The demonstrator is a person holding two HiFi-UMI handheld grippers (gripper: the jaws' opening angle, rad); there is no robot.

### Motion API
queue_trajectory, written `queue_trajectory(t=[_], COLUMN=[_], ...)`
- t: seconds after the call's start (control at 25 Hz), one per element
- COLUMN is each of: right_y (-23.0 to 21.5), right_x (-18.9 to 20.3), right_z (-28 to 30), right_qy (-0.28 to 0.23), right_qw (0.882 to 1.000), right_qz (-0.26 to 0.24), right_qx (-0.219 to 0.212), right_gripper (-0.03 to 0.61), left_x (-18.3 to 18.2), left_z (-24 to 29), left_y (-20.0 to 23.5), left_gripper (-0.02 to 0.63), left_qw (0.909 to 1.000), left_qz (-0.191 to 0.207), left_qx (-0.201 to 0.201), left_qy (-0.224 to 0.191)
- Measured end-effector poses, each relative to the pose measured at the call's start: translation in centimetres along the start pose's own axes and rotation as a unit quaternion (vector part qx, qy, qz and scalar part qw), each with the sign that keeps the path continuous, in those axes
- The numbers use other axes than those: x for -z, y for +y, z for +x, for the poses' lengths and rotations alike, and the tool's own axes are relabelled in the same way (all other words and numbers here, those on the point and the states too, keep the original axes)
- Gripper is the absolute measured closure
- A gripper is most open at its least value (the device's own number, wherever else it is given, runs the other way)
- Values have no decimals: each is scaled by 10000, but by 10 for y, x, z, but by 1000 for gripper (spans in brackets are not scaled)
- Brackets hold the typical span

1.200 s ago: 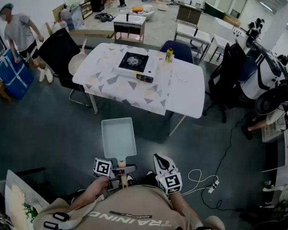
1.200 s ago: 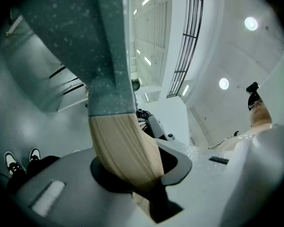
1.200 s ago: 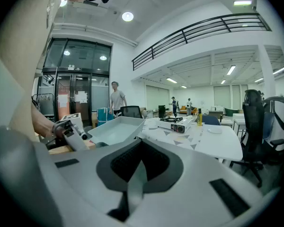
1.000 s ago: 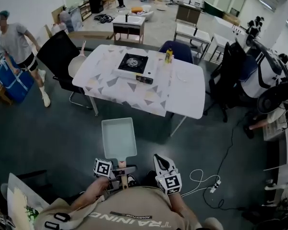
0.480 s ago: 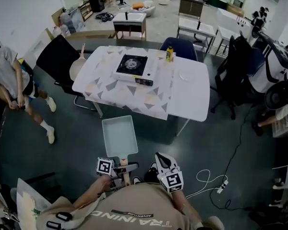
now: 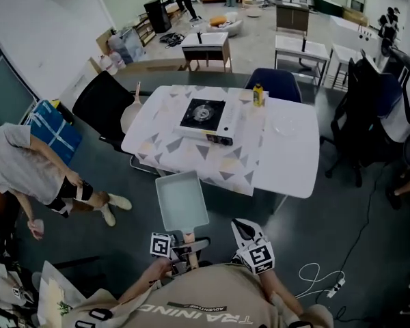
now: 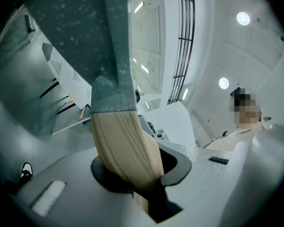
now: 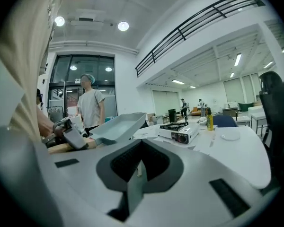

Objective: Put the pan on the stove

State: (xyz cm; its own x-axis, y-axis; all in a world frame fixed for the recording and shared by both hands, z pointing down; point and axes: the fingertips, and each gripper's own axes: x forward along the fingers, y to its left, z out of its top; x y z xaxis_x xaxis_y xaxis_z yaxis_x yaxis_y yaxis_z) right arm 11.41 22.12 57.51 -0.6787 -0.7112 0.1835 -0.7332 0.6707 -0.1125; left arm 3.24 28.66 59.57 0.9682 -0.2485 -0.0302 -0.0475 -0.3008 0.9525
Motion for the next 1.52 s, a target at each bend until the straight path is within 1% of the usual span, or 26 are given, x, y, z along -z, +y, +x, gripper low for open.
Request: queue_trajectory(t=[0.08,0.24,0.4,0.52,0.6,0.68,0.84,1.0,1.12,1.28,1.36,1.52], right_y=[-10,-19,-29,-37,-42,-46,-52,-61,-61,-52,-48,-56], right_x=[3,0,2,1,-1,-4,-20,-39,-47,-49,-48,-49], right_z=[8,20,34,50,60,70,96,126,149,178,192,212], right_qy=[25,47,143,185,235,289,297,245,204,229,218,248], right_qw=[9999,9997,9993,9993,9993,9994,9995,9993,9994,9992,9991,9983], right_qz=[-17,72,-7,-30,-35,-12,-89,-271,-250,-243,-278,-268], right_qx=[-101,-244,-349,-339,-282,-198,-99,17,147,219,252,446], right_gripper=[575,575,575,575,575,575,575,575,575,575,575,575], left_x=[-11,-31,-42,-51,-65,-83,-117,-148,-169,-193,-206,-225], left_z=[5,7,6,5,3,-2,-15,-19,-29,-46,-55,-71], left_y=[5,4,8,13,18,21,25,26,29,35,41,51], left_gripper=[531,531,531,531,531,531,531,531,531,531,531,531], left_qw=[9998,9987,9982,9981,9974,9970,9981,9986,9989,9989,9989,9987], left_qz=[59,-10,-84,-131,-179,-170,8,161,254,184,180,61], left_qx=[-83,-172,-99,-10,71,63,-3,142,158,278,241,274], left_qy=[-142,-479,-580,-608,-696,-757,-613,-493,-364,-343,-370,-437])
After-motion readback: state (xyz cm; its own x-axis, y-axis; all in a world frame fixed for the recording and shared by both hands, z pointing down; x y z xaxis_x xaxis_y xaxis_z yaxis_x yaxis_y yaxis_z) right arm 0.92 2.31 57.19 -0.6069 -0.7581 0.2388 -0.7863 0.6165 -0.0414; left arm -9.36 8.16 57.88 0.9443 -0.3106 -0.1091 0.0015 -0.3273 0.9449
